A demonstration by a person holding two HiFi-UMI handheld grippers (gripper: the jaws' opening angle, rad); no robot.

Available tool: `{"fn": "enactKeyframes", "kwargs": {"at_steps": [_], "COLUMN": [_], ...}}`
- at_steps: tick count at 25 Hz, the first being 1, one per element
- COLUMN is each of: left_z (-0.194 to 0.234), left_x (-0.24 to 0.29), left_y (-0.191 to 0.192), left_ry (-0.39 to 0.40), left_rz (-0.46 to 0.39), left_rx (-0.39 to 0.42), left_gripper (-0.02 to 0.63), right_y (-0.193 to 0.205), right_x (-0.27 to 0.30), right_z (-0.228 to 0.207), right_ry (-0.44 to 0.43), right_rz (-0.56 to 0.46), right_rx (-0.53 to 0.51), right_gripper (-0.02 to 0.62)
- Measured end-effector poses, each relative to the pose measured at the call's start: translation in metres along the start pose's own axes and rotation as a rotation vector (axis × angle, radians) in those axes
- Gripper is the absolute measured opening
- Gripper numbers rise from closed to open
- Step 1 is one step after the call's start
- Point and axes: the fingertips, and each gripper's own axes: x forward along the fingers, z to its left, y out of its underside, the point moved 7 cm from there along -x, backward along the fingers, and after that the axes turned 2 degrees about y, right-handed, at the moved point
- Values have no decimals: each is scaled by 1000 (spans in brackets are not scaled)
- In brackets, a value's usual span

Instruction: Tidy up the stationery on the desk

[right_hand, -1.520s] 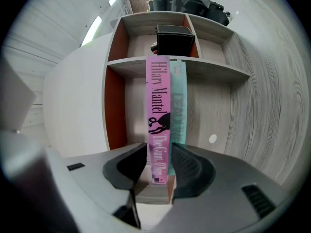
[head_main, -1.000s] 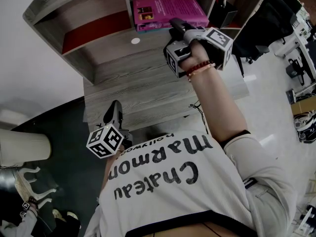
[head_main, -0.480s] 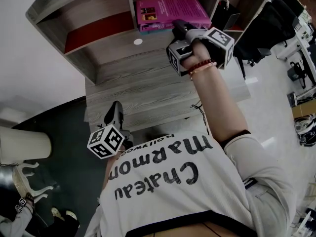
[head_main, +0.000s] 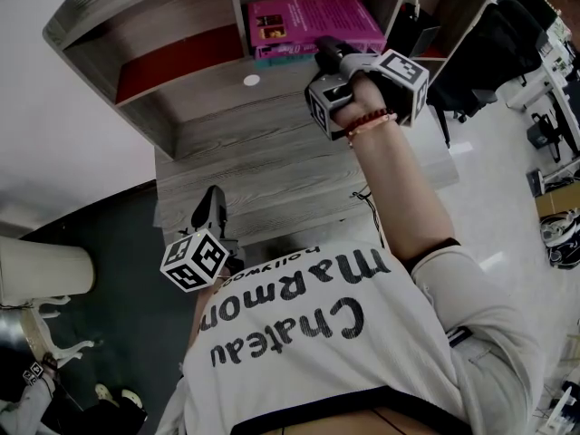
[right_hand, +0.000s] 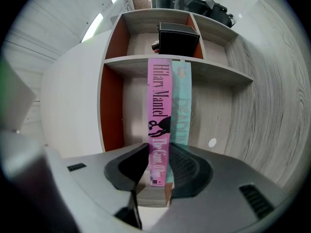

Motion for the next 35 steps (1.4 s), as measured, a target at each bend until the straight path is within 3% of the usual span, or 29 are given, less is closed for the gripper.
{"fn": "enactKeyframes", "kwargs": {"at_steps": [25, 35], "left_z": [-4, -17], "left_x": [17, 2], "left_y": [4, 5], "left_ry": [7, 37], "left_rz": [-14, -11], "left_rx": [-1, 4], "left_gripper": [17, 17], "right_y": [-8, 6], "right_x": [11, -17], "right_z": [-4, -11], "right_ry": [1, -30], "right_rz": [42, 97], "right_rx": [-19, -24], "right_gripper": [129, 144]}}
